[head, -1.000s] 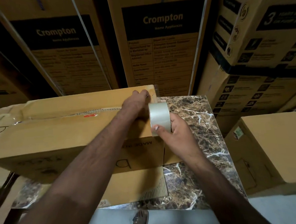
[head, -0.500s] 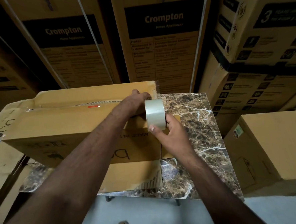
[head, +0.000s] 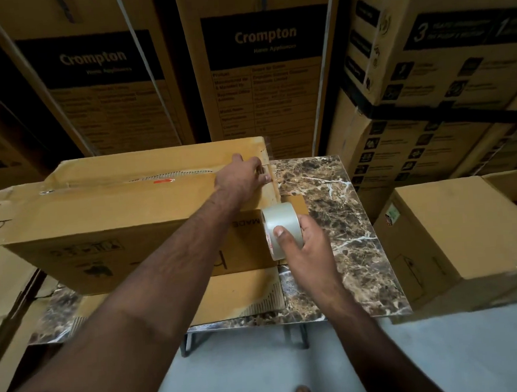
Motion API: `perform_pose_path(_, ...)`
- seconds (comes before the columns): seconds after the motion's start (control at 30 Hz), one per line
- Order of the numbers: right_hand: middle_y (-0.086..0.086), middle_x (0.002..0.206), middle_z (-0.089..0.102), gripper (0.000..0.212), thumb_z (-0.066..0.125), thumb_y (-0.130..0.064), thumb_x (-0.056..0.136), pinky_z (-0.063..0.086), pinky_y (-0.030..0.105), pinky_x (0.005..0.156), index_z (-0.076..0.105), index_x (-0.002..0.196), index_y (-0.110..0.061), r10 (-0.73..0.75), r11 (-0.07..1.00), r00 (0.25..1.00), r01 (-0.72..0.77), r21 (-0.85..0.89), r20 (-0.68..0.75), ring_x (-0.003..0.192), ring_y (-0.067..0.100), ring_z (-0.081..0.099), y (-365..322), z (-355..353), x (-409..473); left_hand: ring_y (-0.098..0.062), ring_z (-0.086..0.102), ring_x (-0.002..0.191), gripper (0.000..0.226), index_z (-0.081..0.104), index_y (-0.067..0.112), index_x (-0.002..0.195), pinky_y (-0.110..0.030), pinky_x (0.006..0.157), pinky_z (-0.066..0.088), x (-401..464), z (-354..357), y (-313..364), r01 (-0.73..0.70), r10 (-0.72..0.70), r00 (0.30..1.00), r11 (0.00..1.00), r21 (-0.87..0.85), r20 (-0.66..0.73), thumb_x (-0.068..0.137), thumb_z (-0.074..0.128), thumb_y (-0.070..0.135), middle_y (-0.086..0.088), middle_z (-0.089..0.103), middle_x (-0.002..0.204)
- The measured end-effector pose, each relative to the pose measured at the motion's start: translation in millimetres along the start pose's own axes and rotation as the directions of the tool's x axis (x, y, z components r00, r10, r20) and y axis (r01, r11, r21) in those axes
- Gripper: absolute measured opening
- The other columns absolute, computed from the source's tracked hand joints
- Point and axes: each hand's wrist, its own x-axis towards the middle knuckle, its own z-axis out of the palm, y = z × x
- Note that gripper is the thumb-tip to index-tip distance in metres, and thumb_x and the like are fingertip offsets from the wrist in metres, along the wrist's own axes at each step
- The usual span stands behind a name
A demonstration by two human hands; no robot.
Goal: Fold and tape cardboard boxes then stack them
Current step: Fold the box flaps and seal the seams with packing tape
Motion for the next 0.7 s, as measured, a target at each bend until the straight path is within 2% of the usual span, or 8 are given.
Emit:
perform_pose_path(0.1, -0.017, 0.092, 0.06, 0.009, 0.06, -0.031, 0.1, 0.049, 0.019, 0.067, 0.052, 0.103, -0.029, 0.043, 0.998, 0.997, -0.046, -0.053, -0.057, 0.083, 0.004, 0.061, 7, -1, -16, -0.031, 0.059, 0.108, 0.05, 0.048, 0.026, 0.138, -0.052, 0.084, 0.058, -6, -6, 9, -0.006, 0.006, 1.0, 1.0, 0.015, -0.006, 0.097, 0.051, 0.055, -0.011, 0.048, 0.13)
perform_pose_path(0.17, -0.007, 0.094, 0.066, 0.017, 0.06, -0.034, 0.099, 0.054, 0.028, 0.066, 0.058, 0.11, -0.021, 0.053, 0.995, 0.996, -0.06, -0.085, -0.076, 0.084, 0.016, 0.067, 12, -1, -23, -0.031, 0.059, 0.109, 0.051, 0.047, 0.026, 0.139, -0.051, 0.085, 0.058, -7, -6, 9, -0.021, 0.021, 1.0, 1.0, 0.005, -0.005, 0.097, 0.051, 0.055, -0.012, 0.049, 0.13)
perform_pose_path(0.23, -0.003, 0.094, 0.069, 0.02, 0.059, -0.035, 0.099, 0.054, 0.03, 0.064, 0.06, 0.111, -0.019, 0.061, 0.992, 0.995, -0.069, -0.105, -0.076, 0.082, 0.018, 0.068, 18, 3, -28, -0.032, 0.058, 0.111, 0.052, 0.047, 0.027, 0.14, -0.051, 0.087, 0.057, -10, -2, 4, -0.039, 0.039, 0.999, 0.999, -0.014, 0.005, 0.097, 0.049, 0.056, -0.012, 0.049, 0.13)
perform_pose_path(0.37, -0.009, 0.089, 0.063, 0.013, 0.057, -0.032, 0.102, 0.04, 0.01, 0.055, 0.056, 0.106, -0.02, 0.098, 0.984, 0.993, -0.106, -0.146, -0.061, 0.076, 0.01, 0.062, 25, 8, -36, -0.034, 0.053, 0.119, 0.067, 0.044, 0.032, 0.147, -0.049, 0.093, 0.051, -7, 0, -15, -0.139, 0.145, 0.984, 0.988, -0.062, 0.099, 0.091, 0.048, 0.069, -0.015, 0.044, 0.135)
perform_pose_path(0.43, -0.012, 0.086, 0.06, 0.008, 0.056, -0.031, 0.103, 0.043, 0.015, 0.059, 0.052, 0.101, -0.025, 0.122, 0.978, 0.991, -0.129, -0.161, -0.051, 0.076, 0.008, 0.06, 30, 8, -36, -0.036, 0.043, 0.129, 0.08, 0.038, 0.035, 0.151, -0.054, 0.104, 0.045, -5, -6, -24, -0.175, 0.2, 0.959, 0.975, -0.134, 0.201, 0.084, 0.054, 0.075, -0.013, 0.035, 0.142)
perform_pose_path(0.5, -0.01, 0.086, 0.061, 0.01, 0.056, -0.032, 0.103, 0.053, 0.028, 0.069, 0.05, 0.097, -0.026, 0.146, 0.975, 0.988, -0.154, -0.163, -0.056, 0.075, 0.006, 0.061, 35, 11, -36, -0.037, 0.034, 0.137, 0.099, 0.028, 0.035, 0.155, -0.056, 0.111, 0.038, -7, -10, -28, -0.204, 0.247, 0.924, 0.964, -0.172, 0.291, 0.073, 0.06, 0.079, -0.009, 0.024, 0.149)
perform_pose_path(0.57, -0.004, 0.091, 0.068, 0.007, 0.057, -0.032, 0.102, 0.059, 0.041, 0.072, 0.056, 0.102, -0.025, 0.162, 0.979, 0.984, -0.169, -0.112, -0.07, 0.079, 0.016, 0.068, 39, 17, -35, -0.037, 0.03, 0.14, 0.118, 0.017, 0.031, 0.158, -0.054, 0.113, 0.037, -11, -11, -27, -0.277, 0.292, 0.898, 0.956, -0.092, 0.329, 0.063, 0.062, 0.083, -0.008, 0.017, 0.153)
perform_pose_path(0.7, -0.002, 0.095, 0.067, 0.011, 0.056, -0.029, 0.102, 0.056, 0.032, 0.066, 0.057, 0.11, -0.021, 0.162, 0.98, 0.983, -0.17, -0.103, -0.081, 0.081, 0.017, 0.067, 40, 23, -30, -0.034, 0.035, 0.136, 0.124, 0.014, 0.025, 0.158, -0.05, 0.109, 0.044, -16, -7, -23, -0.368, 0.342, 0.902, 0.929, 0.052, 0.264, 0.062, 0.067, 0.083, -0.009, 0.019, 0.154)
